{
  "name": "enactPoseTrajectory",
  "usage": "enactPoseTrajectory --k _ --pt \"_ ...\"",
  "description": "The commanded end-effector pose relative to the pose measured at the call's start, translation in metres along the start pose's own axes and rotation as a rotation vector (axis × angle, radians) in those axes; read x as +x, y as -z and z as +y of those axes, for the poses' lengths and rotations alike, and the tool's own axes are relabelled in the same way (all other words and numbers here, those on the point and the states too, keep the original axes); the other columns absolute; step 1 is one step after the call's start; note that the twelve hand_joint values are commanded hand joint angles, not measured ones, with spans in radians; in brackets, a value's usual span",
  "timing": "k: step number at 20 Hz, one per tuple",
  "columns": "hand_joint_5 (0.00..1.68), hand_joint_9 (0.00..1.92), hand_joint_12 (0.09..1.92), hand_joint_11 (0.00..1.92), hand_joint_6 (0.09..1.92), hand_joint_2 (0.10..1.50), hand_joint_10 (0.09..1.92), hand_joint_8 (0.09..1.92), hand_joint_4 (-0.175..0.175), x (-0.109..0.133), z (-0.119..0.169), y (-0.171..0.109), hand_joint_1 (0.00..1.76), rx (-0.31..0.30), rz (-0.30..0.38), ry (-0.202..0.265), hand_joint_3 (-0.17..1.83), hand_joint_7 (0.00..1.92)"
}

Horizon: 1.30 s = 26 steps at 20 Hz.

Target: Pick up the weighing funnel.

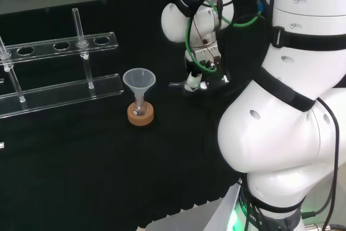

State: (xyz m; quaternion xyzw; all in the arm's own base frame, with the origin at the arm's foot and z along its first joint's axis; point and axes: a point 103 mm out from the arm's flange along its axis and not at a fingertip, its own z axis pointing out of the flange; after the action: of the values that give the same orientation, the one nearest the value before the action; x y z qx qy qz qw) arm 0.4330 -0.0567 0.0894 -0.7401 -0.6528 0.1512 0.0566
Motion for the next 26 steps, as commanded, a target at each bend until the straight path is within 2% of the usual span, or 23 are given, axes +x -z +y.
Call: enactPoseTrajectory --k 1,26 --pt "1.55 1.19 1.50 0.17 0.12 0.59 0.23 0.09 0.175 -0.001 -0.003 0.011 1.16 -0.018 -0.004 0.001 0.64 1.76" --pt "1.55 1.20 1.50 0.17 0.11 0.59 0.22 0.09 0.175 0.004 -0.023 0.063 1.15 -0.075 0.017 -0.031 0.65 1.76"
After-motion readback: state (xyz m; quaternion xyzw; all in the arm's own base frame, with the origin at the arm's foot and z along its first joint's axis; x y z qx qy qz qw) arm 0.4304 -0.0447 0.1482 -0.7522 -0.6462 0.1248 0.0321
